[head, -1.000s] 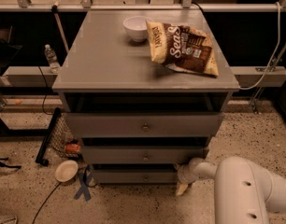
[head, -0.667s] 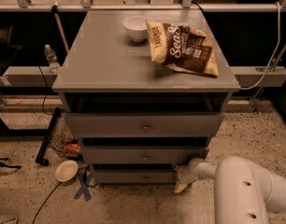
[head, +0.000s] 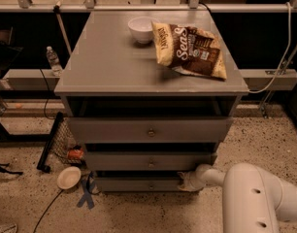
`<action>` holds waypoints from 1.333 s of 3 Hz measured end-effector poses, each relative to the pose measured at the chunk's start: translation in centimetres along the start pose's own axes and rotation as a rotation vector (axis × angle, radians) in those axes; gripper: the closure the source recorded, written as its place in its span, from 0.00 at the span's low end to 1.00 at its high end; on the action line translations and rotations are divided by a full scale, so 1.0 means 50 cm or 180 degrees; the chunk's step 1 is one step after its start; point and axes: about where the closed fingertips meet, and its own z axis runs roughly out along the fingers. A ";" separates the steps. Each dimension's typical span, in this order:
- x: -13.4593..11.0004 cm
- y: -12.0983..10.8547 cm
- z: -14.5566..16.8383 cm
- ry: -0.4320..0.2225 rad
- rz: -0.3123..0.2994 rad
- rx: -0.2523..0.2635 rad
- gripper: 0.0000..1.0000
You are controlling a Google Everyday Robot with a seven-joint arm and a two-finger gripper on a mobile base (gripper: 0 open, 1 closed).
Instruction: Open bottom drawer
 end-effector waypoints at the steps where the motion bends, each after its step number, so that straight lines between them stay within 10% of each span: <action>1: -0.003 -0.002 -0.006 -0.0001 0.0000 -0.0002 0.96; 4: -0.005 0.031 -0.025 0.0039 0.0060 -0.0050 1.00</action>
Offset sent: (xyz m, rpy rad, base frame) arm -0.0003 0.0003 0.0012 0.0003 0.0006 0.0003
